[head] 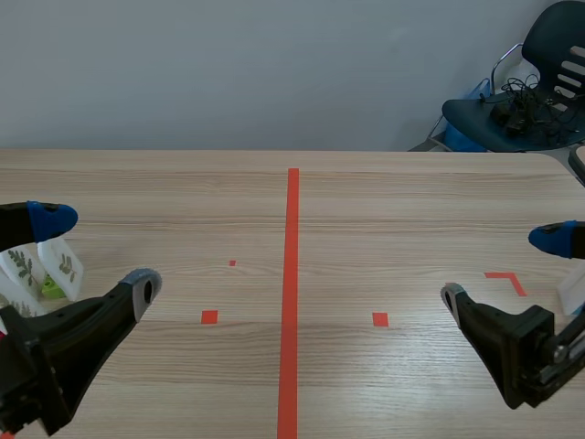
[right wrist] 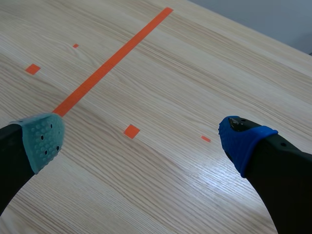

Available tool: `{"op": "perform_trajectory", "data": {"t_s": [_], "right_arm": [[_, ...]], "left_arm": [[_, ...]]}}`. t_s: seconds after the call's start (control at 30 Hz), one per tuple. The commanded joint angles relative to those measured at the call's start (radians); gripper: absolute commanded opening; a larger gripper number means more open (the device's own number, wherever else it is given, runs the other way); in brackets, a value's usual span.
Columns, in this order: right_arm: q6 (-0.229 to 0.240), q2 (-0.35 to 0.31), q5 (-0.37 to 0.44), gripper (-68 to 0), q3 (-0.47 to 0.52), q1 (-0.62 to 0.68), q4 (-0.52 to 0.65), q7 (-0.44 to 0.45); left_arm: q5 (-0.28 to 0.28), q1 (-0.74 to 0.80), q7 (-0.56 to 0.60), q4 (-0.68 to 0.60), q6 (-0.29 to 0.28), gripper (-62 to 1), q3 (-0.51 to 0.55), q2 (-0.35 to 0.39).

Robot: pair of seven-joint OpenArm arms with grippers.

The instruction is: Do the leaf sorting experiment

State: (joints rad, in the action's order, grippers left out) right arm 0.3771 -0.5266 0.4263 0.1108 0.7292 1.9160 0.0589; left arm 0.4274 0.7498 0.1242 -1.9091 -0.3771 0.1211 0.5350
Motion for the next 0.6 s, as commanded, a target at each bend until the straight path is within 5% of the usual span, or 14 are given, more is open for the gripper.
{"op": "perform_trajectory", "data": {"t_s": [0.0, 0.57], "right_arm": [[-0.003, -0.008, 0.007, 0.4, 0.008, -0.026, 0.011, -0.009], [-0.003, -0.008, 0.007, 0.4, 0.008, -0.031, 0.011, -0.020]], "left_arm": [[0.010, -0.005, 0.010, -0.015, -0.003, 1.4, -0.001, 0.003], [0.010, -0.005, 0.010, -0.015, -0.007, 1.4, -0.001, 0.003]]}}
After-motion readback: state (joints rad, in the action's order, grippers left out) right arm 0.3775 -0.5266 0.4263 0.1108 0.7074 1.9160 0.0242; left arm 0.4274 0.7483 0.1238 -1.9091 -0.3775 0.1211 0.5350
